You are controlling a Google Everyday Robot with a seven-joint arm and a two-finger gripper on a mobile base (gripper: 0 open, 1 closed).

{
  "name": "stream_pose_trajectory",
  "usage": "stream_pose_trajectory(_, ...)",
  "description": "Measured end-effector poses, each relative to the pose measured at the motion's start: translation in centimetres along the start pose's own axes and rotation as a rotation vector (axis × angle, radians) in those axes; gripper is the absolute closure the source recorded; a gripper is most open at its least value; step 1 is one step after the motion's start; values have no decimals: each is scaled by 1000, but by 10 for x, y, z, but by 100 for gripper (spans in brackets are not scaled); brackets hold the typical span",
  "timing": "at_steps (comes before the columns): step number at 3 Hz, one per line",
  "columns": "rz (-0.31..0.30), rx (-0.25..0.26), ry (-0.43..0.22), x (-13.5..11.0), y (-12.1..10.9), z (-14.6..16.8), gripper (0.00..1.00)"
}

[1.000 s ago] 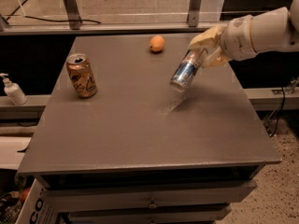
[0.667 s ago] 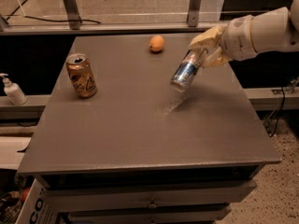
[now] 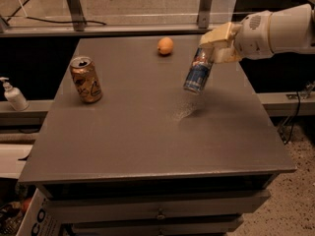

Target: Place redbull can upright

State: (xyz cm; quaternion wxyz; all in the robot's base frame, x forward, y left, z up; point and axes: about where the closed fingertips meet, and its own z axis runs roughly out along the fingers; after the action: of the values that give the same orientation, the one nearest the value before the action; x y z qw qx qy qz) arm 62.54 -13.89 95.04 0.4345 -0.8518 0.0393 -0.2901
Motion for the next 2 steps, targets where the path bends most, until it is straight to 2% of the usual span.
stream_pose_trajectory(2,-314,155,-9,0,-25,-8,100)
